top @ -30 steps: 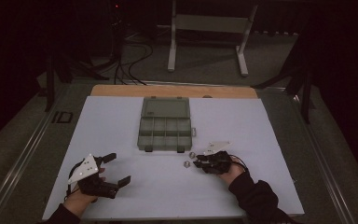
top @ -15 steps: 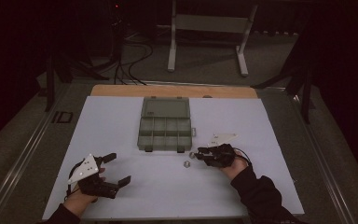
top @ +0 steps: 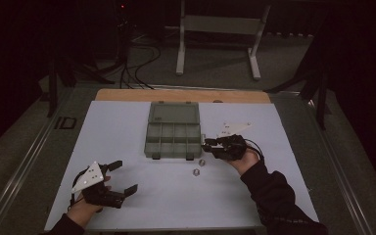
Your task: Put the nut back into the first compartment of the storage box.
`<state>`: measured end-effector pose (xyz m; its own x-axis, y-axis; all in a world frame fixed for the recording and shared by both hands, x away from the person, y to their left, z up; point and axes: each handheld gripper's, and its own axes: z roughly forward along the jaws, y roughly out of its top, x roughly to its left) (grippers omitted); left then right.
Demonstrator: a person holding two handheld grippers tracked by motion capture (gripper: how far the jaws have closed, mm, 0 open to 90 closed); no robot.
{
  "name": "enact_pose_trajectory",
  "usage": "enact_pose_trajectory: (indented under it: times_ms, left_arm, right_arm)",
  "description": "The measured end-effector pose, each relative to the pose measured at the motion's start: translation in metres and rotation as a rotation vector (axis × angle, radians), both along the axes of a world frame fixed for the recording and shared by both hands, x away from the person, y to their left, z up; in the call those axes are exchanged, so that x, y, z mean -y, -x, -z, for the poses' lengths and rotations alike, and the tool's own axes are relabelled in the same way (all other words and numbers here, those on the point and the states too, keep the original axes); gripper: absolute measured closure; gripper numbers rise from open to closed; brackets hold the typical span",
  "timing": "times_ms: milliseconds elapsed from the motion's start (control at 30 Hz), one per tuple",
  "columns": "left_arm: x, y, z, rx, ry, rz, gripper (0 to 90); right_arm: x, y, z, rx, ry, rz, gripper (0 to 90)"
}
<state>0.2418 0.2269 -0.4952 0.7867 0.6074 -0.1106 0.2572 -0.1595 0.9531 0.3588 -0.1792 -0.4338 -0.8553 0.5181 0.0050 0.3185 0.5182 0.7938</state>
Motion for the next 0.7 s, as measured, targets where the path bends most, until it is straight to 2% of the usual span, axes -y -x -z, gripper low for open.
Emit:
enact_pose_trajectory:
  times_ms: [67, 333, 533, 567, 600, 700]
  left_arm:
    - [0.000, 0.000, 0.000, 0.000, 0.000, 0.000, 0.4]
    - [-0.001, 0.000, 0.000, 0.002, 0.001, 0.002, 0.4]
    - [-0.001, 0.001, 0.000, 0.003, 0.002, 0.005, 0.4]
    - [-0.001, 0.001, 0.000, 0.003, 0.002, 0.006, 0.4]
    - [0.000, 0.001, 0.000, 0.004, 0.002, 0.006, 0.4]
    - [-0.001, 0.001, 0.000, 0.003, 0.002, 0.007, 0.4]
  right_arm:
    - [-0.006, -0.006, -0.005, -0.009, -0.006, -0.006, 70.1]
    - [-0.033, -0.027, -0.019, 0.009, 0.001, -0.039, 70.1]
    - [-0.058, -0.044, -0.026, 0.012, -0.001, -0.054, 70.1]
    - [-0.066, -0.049, -0.028, 0.020, -0.008, -0.063, 70.1]
    - [-0.066, -0.049, -0.028, 0.020, -0.008, -0.063, 70.1]
    - [-0.082, -0.056, -0.026, 0.014, 0.003, -0.080, 70.1]
